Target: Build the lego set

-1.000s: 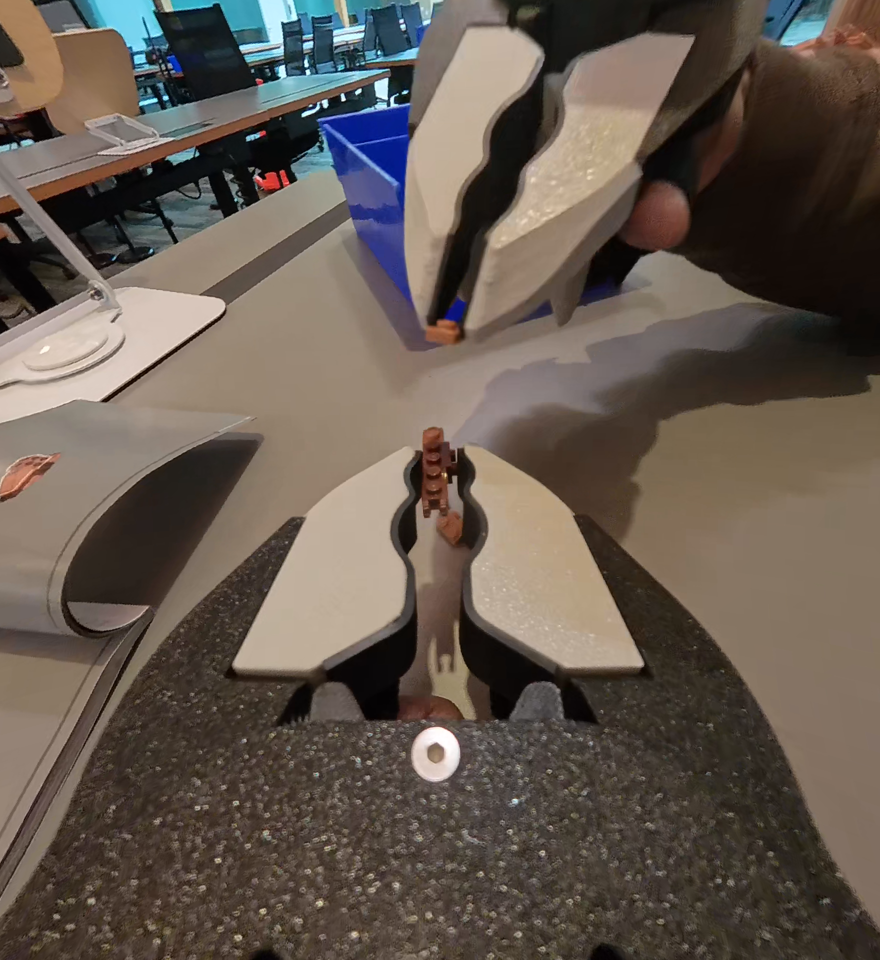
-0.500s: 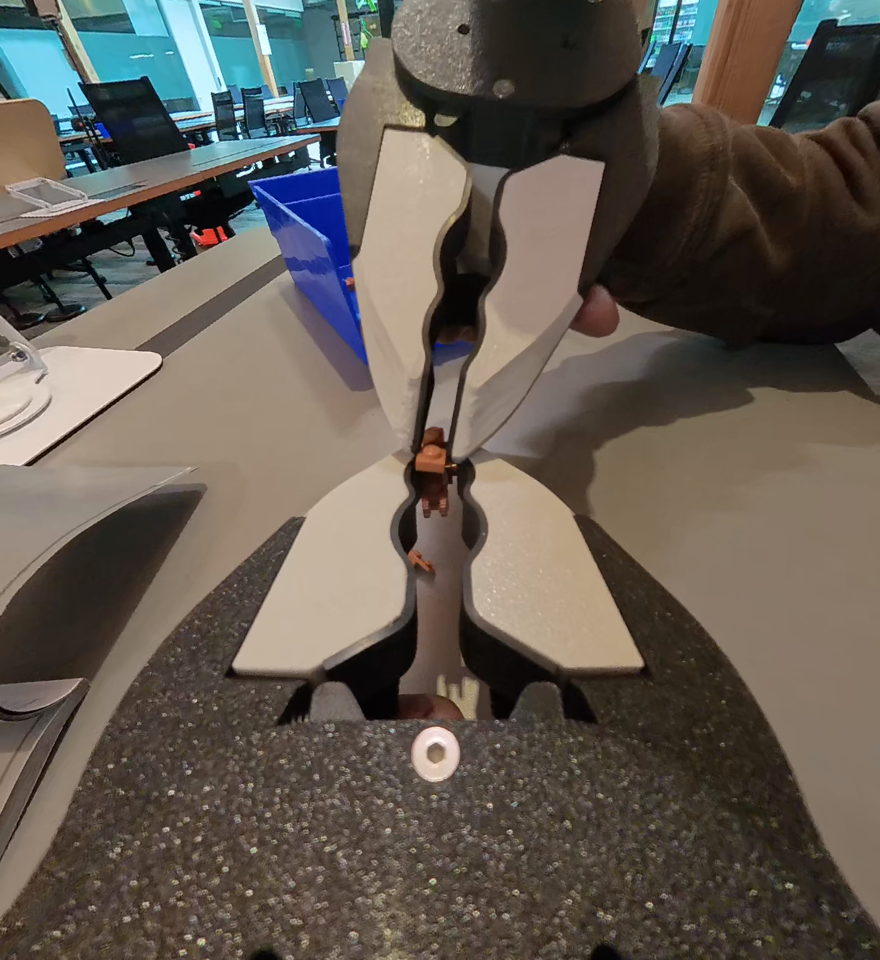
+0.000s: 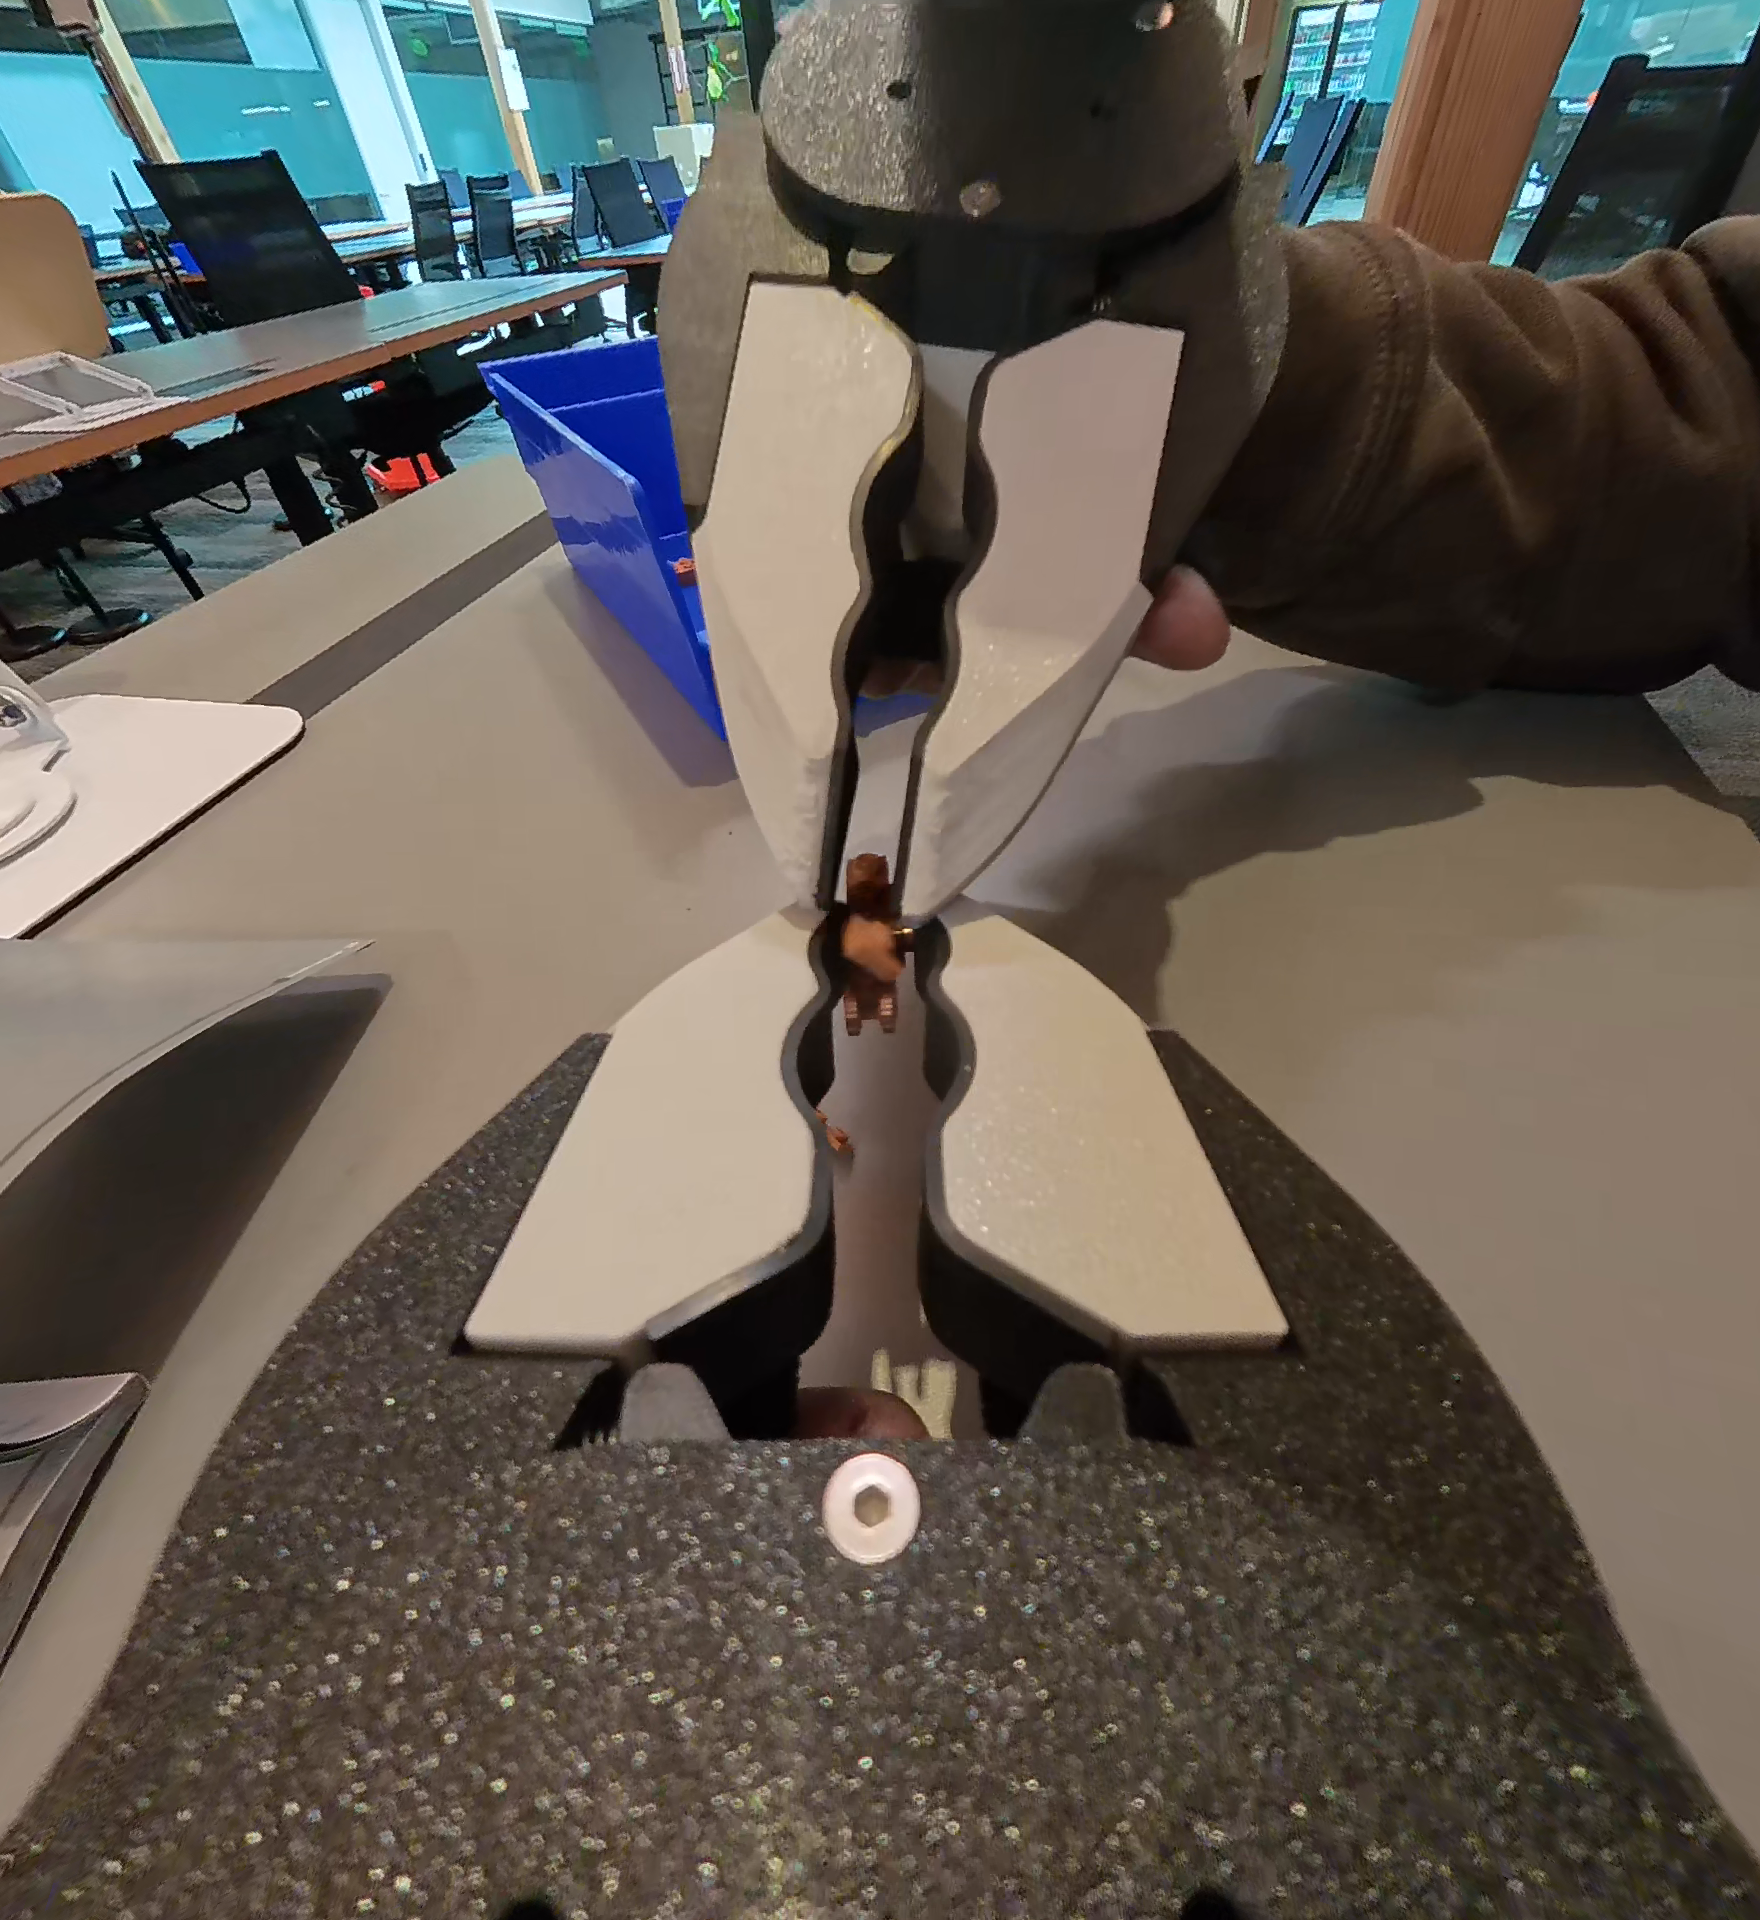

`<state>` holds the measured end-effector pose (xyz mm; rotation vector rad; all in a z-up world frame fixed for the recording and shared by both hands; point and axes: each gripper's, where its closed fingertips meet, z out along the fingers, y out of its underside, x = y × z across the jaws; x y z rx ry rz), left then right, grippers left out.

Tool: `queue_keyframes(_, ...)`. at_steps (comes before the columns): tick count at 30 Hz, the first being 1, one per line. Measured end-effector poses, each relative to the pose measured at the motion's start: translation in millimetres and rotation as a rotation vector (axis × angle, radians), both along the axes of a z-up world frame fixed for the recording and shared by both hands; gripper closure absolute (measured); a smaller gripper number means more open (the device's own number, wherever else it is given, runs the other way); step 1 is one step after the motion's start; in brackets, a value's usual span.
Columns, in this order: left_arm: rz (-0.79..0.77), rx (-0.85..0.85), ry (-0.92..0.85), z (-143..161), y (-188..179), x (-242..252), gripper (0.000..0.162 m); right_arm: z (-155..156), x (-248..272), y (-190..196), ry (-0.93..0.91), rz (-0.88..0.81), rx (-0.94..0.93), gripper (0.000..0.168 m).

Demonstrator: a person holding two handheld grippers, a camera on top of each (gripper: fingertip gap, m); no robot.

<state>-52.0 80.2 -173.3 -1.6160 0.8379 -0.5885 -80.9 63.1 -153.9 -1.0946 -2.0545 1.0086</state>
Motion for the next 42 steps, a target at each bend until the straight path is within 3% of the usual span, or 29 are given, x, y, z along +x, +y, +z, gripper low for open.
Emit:
queue_keyframes(9, -0.007, -0.007, -0.008, 0.2, -1.0, 1.4, 0.15, 1.4, 0.7, 1.5, 0.018, -0.006, -0.001, 0.156)
queue_keyframes(19, -0.029, -0.022, -0.038, 2.7, -3.4, 2.9, 0.15, 6.3, 21.7, 12.1, 0.157, -0.028, 0.142, 0.149)
queue_keyframes(24, -0.036, -0.025, -0.071, 6.7, -4.4, 3.7, 0.15, -15.4, 34.3, 13.9, 0.159, -0.082, 0.2, 0.143)
queue_keyframes(28, -0.058, -0.03, -0.074, 6.0, -6.7, 6.5, 0.15, -26.9, 31.4, 8.1, 0.169, -0.102, 0.137, 0.137)
queue_keyframes(32, -0.09, -0.029, -0.05, 3.6, -10.9, 10.4, 0.15, -25.7, 29.0, 3.3, 0.189, -0.089, 0.073, 0.14)
queue_keyframes(38, -0.12, -0.039, -0.008, -2.0, -15.4, 15.2, 0.15, -29.4, 31.2, 1.8, 0.201, -0.078, 0.057, 0.156)
queue_keyframes(42, -0.121, -0.04, 0.009, -3.9, -15.8, 15.7, 0.15, -31.5, 31.8, 1.2, 0.201, -0.074, 0.035, 0.157)
